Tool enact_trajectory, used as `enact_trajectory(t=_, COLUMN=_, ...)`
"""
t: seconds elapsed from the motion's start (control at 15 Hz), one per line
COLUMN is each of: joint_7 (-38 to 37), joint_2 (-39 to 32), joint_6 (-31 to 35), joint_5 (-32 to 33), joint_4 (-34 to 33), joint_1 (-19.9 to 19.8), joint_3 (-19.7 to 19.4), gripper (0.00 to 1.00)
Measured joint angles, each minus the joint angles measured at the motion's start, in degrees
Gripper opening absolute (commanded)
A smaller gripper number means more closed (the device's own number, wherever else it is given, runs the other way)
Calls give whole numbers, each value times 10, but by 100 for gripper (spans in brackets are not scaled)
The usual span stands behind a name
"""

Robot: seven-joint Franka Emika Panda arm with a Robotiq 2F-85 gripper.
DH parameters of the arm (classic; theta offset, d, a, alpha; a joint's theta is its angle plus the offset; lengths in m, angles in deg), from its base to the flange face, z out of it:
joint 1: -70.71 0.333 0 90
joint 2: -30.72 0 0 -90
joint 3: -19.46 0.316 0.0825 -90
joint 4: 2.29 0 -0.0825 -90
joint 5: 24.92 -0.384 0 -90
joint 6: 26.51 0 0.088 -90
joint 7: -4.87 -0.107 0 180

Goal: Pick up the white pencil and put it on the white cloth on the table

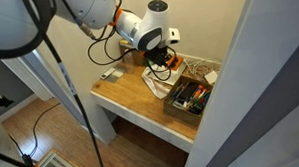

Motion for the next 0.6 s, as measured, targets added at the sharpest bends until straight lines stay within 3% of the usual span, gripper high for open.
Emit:
enact_trajectory(t=0.27, joint_7=103, joint_2=-7, joint_6=0, joint_5=-58, joint_4=0, joint_1=0, joint_3=55, gripper=5)
enact_trajectory(t=0.6, joint_7=128, joint_2=-40, joint_6=0, joint_5=-69, joint_4=-13, joint_1=5, joint_3=79, gripper=5)
